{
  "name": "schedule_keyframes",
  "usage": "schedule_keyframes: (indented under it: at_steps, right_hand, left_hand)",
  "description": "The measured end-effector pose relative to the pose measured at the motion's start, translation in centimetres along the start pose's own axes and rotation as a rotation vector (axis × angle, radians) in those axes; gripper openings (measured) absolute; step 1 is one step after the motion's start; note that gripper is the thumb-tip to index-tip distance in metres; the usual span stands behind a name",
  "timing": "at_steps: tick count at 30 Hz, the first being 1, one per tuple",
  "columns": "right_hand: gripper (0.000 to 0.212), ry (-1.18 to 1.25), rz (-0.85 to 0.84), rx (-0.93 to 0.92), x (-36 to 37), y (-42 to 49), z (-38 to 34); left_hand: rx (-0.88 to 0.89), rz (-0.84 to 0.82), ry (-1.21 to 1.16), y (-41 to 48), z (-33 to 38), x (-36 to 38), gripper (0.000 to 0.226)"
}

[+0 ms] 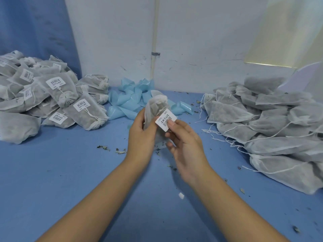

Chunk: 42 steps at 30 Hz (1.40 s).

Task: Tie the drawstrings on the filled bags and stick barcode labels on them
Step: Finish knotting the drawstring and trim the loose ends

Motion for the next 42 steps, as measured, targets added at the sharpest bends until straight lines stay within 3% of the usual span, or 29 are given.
schedule_keyframes:
  at_steps: [8, 16, 27, 42]
  right_hand:
    - [0.003, 0.104, 0.049, 0.213, 0.0, -0.2, 1.0]
    - [0.007, 0.139, 0.105, 0.291, -0.3, -0.2, 1.2]
    - [0.005, 0.121, 0.105, 0.297, -0.3, -0.2, 1.5]
    - [0.011, -0.026, 0.217, 0.170, -0.9, -0.1, 1.5]
  left_hand:
    - [0.107, -0.117, 0.086, -0.4, 0.5, 0.4, 0.032]
    - [0.044, -0.169, -0.033, -0.4, -0.2, 0.4, 0.043]
    - [0.057, -0.067, 0.029, 0.1, -0.2, -0.3, 0.032]
    - [0.097, -0.107, 0.041, 0.0, 0.0, -0.2, 0.034]
Point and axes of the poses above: each hand's wrist, its own y-axis towards the middle knuckle, its own x-axis out of the palm, z = x × y, the point moved 4 cm from there along y, towards the middle knuckle, and after that the axes turned 5 degrees about x, right-handed, at the moved point
